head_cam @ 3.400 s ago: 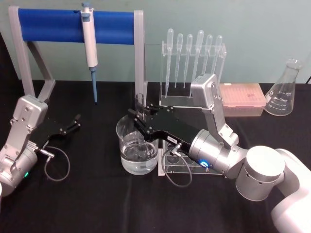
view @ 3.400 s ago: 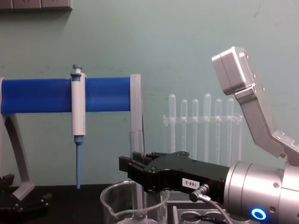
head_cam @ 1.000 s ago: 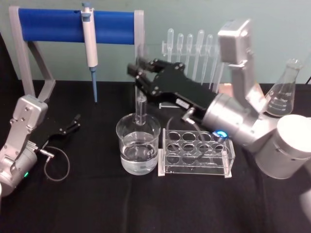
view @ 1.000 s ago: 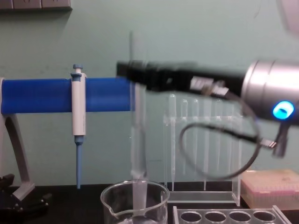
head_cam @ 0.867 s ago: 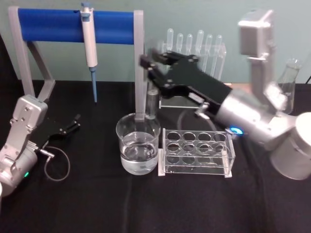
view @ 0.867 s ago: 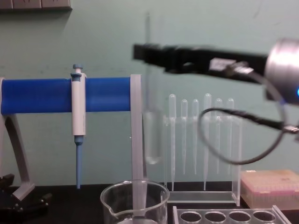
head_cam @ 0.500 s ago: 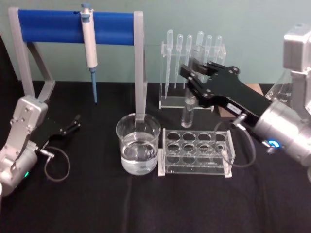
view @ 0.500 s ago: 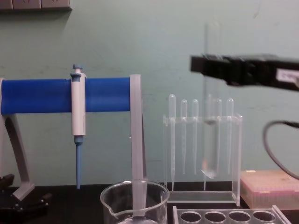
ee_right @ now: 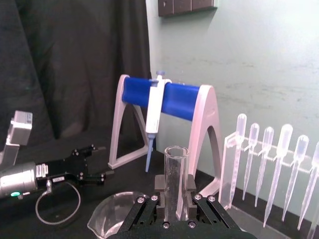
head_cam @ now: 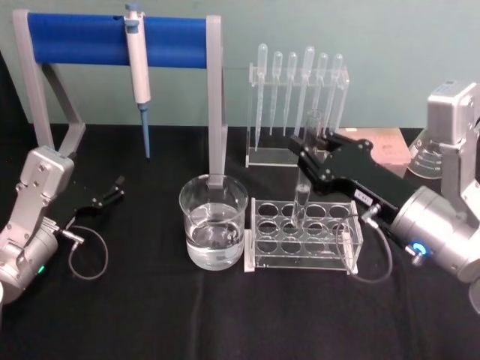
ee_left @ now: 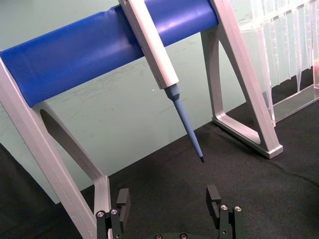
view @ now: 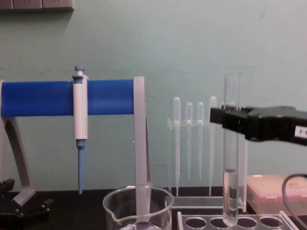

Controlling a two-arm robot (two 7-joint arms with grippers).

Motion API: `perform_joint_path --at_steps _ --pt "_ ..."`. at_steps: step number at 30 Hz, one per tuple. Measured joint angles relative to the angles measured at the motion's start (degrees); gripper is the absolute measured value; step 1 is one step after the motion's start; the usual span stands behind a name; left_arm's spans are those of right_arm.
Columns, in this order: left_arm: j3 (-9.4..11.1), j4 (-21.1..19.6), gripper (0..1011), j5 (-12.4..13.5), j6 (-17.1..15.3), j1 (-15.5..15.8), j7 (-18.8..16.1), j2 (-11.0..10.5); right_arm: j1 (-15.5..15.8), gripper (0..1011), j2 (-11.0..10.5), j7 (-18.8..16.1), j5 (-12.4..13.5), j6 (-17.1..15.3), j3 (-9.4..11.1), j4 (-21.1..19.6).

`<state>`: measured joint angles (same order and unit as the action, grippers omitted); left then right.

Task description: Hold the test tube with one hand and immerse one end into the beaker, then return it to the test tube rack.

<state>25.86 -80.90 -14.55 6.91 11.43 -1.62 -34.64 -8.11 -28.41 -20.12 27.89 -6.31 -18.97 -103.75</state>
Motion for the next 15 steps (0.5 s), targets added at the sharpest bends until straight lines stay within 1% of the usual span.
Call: perform_joint_path --at_steps 5,15 --pt "0.0 0.0 1000 0.0 0.0 0.0 0.0 0.0 -0.3 225 0.4 -0.2 -1.4 0.4 -1.0 1.6" --pt "0.0 0.0 1000 0.0 0.0 0.0 0.0 0.0 -1.2 225 1.2 -1.4 -3.3 1.0 -2.2 4.5"
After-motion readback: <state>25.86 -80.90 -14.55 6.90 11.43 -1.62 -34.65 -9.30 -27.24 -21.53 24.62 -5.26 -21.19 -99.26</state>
